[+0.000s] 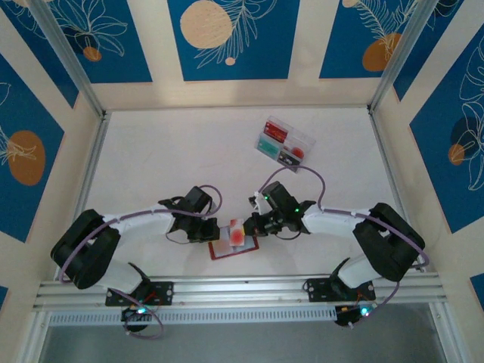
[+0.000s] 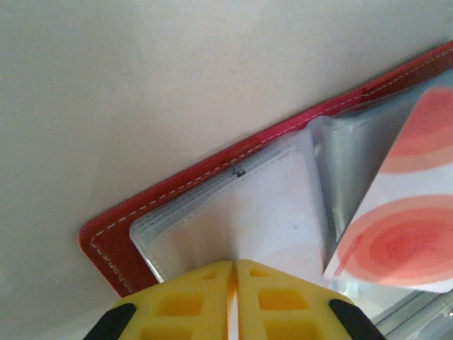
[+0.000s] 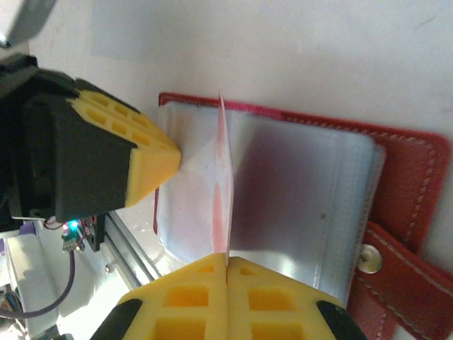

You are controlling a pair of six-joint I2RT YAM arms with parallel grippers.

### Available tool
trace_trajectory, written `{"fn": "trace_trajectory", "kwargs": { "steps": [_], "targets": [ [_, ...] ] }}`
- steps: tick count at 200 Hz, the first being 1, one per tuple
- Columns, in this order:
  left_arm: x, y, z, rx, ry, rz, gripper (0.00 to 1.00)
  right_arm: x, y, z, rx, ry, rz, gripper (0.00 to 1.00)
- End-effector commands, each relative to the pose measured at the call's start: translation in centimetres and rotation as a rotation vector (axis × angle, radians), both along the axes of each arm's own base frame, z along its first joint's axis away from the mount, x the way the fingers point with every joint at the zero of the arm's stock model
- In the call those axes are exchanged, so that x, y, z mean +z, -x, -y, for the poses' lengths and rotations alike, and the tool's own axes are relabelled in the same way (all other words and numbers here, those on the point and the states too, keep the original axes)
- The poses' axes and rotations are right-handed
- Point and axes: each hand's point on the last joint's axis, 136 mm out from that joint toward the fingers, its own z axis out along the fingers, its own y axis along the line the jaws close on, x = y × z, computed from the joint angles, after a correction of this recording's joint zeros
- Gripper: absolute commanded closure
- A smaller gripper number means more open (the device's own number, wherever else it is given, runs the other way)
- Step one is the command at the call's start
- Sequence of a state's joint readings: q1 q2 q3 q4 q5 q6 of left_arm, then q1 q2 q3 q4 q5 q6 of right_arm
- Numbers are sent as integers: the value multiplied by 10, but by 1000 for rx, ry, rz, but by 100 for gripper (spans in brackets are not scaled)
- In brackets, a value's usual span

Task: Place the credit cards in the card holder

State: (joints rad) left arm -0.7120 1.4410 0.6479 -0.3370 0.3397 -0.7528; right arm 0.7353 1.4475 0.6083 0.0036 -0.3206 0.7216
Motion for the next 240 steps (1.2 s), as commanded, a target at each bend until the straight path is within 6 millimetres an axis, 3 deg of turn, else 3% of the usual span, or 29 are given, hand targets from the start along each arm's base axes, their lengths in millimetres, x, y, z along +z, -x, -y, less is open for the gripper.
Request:
{"fn": "trace_trajectory", "kwargs": {
  "steps": [1, 134, 204, 240],
  "targets": [
    [-18, 18, -16, 5, -72, -64, 90, 10, -1, 4, 5, -25, 1, 100],
    [-15, 21, -34, 26, -136, -36, 91, 13, -9, -14, 34, -86, -16, 100],
    [-20, 22, -32, 21, -131, -49, 91, 17, -14, -24, 48, -111, -15, 100],
    [-19, 22, -32, 25, -126, -49, 91, 9, -16, -27, 57, -97, -25, 100]
  ]
}}
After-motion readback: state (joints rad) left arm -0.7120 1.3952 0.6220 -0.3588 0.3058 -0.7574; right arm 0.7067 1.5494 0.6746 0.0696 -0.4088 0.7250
